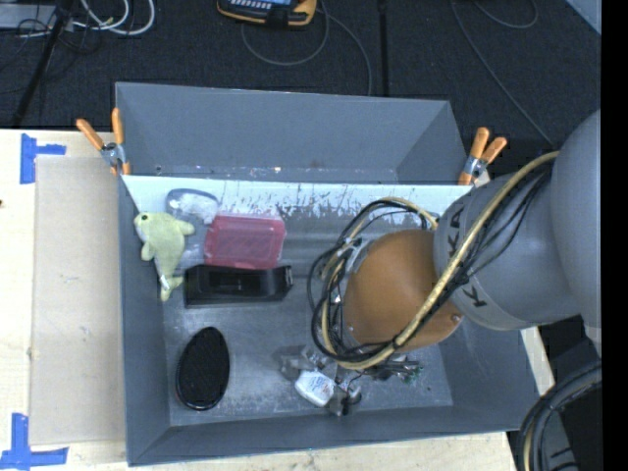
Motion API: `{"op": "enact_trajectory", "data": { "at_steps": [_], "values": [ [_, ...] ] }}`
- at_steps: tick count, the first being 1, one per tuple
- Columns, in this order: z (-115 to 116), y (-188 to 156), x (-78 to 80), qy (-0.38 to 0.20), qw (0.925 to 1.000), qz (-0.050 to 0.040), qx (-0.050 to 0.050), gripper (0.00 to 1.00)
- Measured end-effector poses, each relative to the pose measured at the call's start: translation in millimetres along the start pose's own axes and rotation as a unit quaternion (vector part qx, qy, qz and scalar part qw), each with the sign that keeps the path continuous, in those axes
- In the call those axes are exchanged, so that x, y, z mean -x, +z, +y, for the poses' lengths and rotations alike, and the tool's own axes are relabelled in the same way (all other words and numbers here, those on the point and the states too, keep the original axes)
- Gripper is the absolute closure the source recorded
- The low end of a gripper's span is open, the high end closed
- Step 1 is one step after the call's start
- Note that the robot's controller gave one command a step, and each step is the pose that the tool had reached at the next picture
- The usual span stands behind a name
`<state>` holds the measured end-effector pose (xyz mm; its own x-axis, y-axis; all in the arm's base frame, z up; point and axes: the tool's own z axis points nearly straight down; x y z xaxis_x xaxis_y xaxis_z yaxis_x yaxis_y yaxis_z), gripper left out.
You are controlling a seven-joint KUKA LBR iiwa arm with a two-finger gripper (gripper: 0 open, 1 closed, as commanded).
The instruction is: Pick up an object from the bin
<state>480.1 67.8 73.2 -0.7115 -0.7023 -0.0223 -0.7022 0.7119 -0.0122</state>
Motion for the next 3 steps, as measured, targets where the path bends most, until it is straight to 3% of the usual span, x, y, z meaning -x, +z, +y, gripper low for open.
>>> {"op": "enact_trajectory", "data": {
  "at_steps": [1, 3],
  "values": [
    [0, 0, 0.0, 0.000, 1.0000, 0.0000, 0.000, 1.00],
    [-18, 0, -21.0, -0.024, 0.9997, -0.0056, -0.003, 1.00]
  ]
}}
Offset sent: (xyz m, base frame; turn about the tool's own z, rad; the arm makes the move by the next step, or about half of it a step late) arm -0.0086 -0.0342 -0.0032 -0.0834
